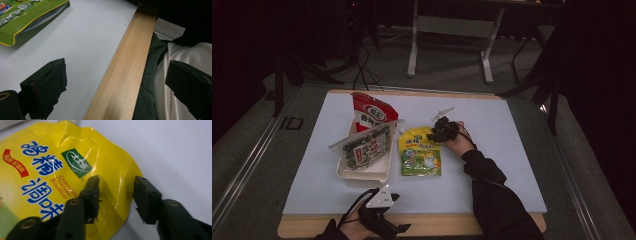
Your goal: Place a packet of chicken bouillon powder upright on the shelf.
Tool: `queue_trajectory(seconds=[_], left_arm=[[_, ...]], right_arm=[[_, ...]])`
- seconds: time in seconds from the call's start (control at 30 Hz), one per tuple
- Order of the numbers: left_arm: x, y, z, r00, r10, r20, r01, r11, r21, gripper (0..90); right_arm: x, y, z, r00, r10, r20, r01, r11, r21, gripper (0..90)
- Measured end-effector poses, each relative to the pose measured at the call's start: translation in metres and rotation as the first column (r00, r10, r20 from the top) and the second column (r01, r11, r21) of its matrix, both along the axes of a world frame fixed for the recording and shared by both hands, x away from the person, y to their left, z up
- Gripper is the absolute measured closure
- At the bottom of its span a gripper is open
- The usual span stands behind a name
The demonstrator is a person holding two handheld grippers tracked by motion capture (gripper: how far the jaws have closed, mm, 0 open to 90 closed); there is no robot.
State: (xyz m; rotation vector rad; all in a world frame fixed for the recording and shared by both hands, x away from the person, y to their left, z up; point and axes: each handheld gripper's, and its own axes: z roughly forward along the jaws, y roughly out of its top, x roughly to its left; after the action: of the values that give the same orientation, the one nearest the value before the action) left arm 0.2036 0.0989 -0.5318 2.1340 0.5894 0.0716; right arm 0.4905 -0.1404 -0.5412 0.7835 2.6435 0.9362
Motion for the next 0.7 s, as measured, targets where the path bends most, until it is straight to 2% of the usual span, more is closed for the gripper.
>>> queue_trajectory(seconds=[0.1,0.2,0.23,0.3,0.33,0.43,0.5,0.53,0.63,0.7], left_arm=[[0.0005,0.0,-0.0002,1.0,0.001,-0.002,-0.001,1.0,0.0,4.9],[0.0,-0.0002,-0.0002,1.0,-0.001,-0.003,0.001,1.0,0.002,4.9],[-0.0002,-0.0003,-0.0001,1.0,-0.002,-0.002,0.002,1.0,0.001,4.9],[-0.0005,-0.0001,0.0001,1.0,-0.002,-0.001,0.002,1.0,0.0,4.9],[-0.0005,0.0,0.0002,1.0,-0.001,-0.001,0.001,1.0,-0.002,4.9],[0.0,0.0006,0.0003,1.0,0.001,-0.003,-0.001,1.0,-0.005,4.9],[-0.0001,0.0005,-0.0005,1.0,0.002,-0.006,-0.002,1.0,-0.006,4.9],[-0.0001,0.0005,-0.0009,1.0,0.002,-0.008,-0.002,1.0,-0.005,4.9],[-0.0004,-0.0002,-0.0017,1.0,-0.004,-0.007,0.004,1.0,0.0,4.9],[-0.0003,-0.0004,-0.002,0.9999,-0.007,-0.008,0.007,1.0,0.004,4.9]], right_arm=[[-0.0014,0.0017,0.0014,1.0,0.005,0.005,-0.005,1.0,-0.015,69.8],[-0.0017,0.002,0.0016,0.9998,0.011,0.014,-0.011,1.0,-0.024,69.2],[-0.0015,0.002,0.0016,0.9998,0.013,0.018,-0.013,1.0,-0.026,64.0],[-0.0018,0.002,0.0,0.9985,0.003,0.054,-0.001,1.0,-0.029,48.6],[-0.0004,0.0012,-0.0012,0.9988,-0.008,0.048,0.009,1.0,-0.016,36.3],[0.0016,0.0009,-0.0041,0.9985,-0.003,0.054,0.003,1.0,-0.001,28.7],[0.003,0.0008,-0.0046,0.9978,0.013,0.065,-0.013,1.0,-0.003,24.7],[0.003,0.0011,-0.0049,0.9963,0.018,0.084,-0.017,1.0,-0.015,23.3],[0.0051,0.0009,-0.0055,0.9948,0.036,0.095,-0.035,0.999,-0.019,20.3],[0.0079,-0.0004,-0.0057,0.9967,0.04,0.07,-0.039,0.999,-0.009,20.4]])
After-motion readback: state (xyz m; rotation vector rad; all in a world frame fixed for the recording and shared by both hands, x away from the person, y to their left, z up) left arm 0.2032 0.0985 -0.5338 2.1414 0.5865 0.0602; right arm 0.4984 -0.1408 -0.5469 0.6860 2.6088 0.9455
